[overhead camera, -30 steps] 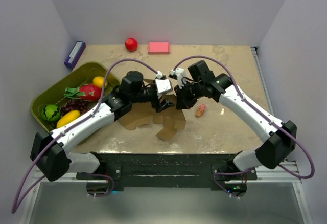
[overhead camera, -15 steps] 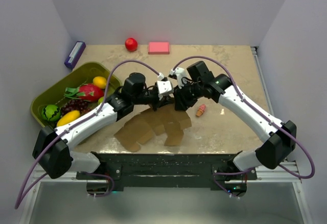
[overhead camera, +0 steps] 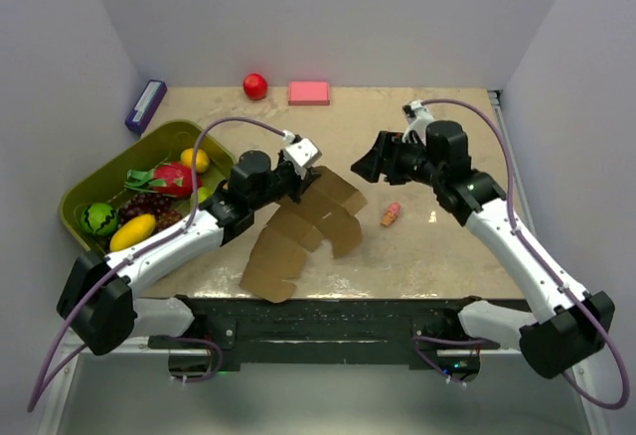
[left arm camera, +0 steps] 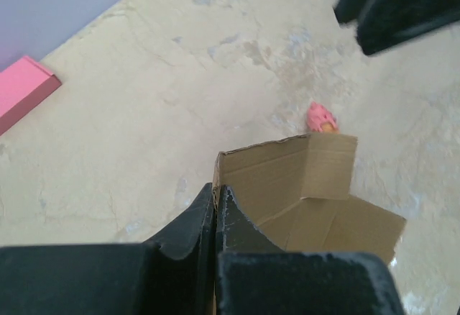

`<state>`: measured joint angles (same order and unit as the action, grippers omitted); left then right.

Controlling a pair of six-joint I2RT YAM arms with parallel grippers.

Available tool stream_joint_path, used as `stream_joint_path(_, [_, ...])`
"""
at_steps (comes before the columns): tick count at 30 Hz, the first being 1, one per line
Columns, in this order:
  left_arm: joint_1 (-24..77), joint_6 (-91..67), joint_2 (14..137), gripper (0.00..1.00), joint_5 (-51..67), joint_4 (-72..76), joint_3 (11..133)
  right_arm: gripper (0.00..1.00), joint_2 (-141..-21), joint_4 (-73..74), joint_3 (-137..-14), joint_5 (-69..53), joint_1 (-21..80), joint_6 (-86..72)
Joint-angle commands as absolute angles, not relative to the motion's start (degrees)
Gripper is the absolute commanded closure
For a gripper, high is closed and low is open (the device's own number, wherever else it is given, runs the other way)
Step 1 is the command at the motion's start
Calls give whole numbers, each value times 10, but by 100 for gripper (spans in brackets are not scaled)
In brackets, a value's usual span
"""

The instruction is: Fold the paper box

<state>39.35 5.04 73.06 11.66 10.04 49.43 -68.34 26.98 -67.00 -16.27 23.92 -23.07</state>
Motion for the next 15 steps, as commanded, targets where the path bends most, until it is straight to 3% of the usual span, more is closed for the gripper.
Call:
stream_joint_path(1, [358,-41,701,100,42,219,470,25,-652,-47,-532,-249,252,-567])
stream_joint_path(2, [352,-53,699,100,33,228,464,25,-652,-97,-520,-242,258,-590])
stream_joint_path(10, [328,-87,701,100,22,286,426,23,-712,-90,-556,-208,314,-626])
stream_joint_path(15, [328,-59,685,100,61,359,374,20,-730,-232,-482,-181,314,-753])
